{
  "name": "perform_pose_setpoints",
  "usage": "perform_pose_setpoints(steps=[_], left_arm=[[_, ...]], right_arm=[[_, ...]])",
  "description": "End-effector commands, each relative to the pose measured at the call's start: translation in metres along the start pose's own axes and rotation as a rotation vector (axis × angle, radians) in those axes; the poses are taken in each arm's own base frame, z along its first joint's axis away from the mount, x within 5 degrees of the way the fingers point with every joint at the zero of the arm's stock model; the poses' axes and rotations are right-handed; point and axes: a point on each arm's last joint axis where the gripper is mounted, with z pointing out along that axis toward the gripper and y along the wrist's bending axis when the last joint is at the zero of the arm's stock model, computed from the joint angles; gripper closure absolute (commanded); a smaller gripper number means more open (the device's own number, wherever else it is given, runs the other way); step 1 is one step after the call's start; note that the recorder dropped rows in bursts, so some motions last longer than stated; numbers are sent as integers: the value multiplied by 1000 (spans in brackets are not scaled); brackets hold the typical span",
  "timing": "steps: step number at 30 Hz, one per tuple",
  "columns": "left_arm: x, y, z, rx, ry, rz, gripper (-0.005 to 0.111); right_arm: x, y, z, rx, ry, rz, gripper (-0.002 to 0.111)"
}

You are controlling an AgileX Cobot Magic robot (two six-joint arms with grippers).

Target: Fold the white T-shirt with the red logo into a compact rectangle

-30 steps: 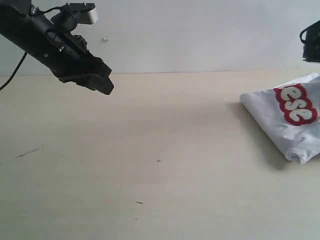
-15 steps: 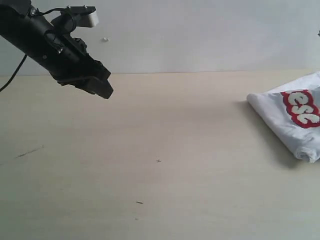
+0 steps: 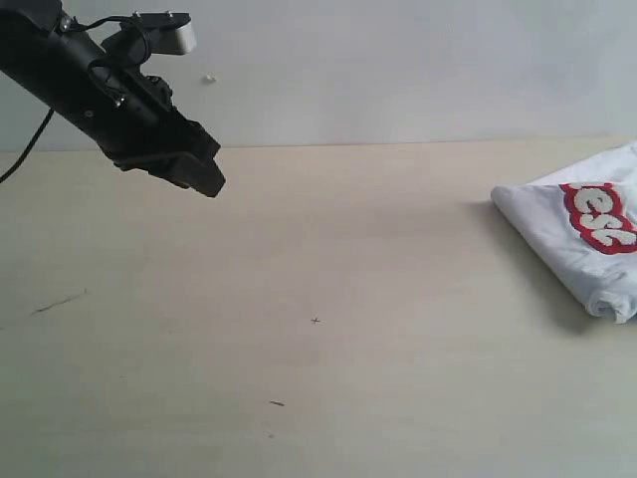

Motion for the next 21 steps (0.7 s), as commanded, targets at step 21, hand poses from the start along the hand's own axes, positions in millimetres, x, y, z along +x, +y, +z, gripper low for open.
perform_pose_setpoints(steps=[21], left_arm=[[-1,0,-1,4,-16,-12,64]], right_arm=[[61,217,39,-638,476,-322,108]])
